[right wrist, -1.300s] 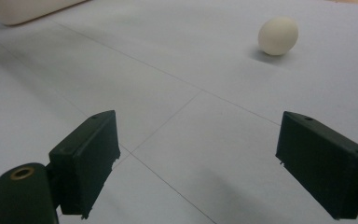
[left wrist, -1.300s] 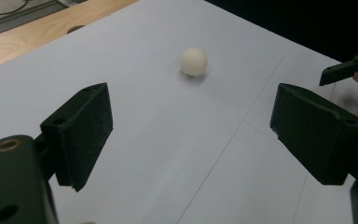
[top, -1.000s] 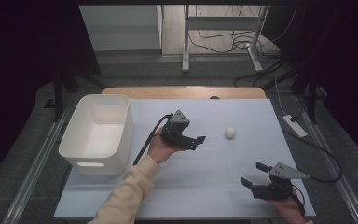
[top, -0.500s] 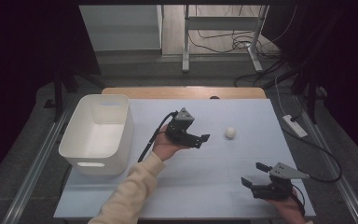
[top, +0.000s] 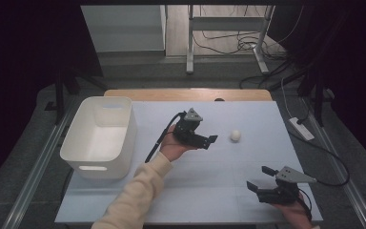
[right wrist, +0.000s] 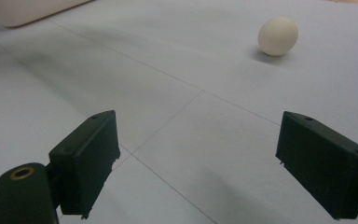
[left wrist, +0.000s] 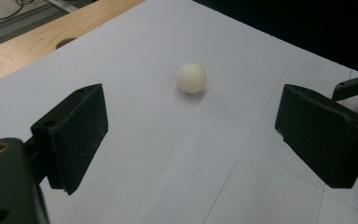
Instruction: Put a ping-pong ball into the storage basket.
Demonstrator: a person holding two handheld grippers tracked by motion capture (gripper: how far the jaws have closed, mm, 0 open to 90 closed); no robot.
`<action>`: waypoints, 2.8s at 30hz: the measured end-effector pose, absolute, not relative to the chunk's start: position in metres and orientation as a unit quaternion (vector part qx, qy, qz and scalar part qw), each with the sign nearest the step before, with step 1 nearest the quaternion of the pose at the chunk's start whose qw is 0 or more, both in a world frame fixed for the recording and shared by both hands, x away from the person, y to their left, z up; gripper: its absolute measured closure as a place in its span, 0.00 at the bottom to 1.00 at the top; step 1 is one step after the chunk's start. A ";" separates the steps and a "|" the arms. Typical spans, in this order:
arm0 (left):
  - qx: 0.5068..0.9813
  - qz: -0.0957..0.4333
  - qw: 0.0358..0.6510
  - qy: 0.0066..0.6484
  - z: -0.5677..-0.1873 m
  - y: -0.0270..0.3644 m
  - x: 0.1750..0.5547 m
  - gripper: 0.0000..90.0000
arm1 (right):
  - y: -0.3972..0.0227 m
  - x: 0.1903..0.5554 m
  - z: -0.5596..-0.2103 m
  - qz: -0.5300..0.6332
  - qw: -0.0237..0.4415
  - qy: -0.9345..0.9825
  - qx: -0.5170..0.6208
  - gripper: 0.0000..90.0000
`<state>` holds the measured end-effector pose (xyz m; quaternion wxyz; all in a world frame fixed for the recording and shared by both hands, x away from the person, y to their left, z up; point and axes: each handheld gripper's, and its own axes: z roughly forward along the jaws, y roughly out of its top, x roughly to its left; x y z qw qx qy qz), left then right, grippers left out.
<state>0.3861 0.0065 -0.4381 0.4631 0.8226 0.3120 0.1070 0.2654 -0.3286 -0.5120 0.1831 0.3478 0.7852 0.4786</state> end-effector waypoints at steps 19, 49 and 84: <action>0.826 0.109 0.455 0.314 -0.443 -0.004 0.398 0.11 | -0.329 0.265 -0.512 0.478 0.183 0.785 0.349 0.15; 0.836 0.105 0.447 0.300 -0.447 -0.028 0.406 0.11 | -0.329 0.265 -0.512 0.480 0.183 0.784 0.348 0.15; 0.842 0.100 0.440 0.295 -0.455 -0.049 0.414 0.11 | -0.327 0.266 -0.513 0.481 0.179 0.786 0.346 0.15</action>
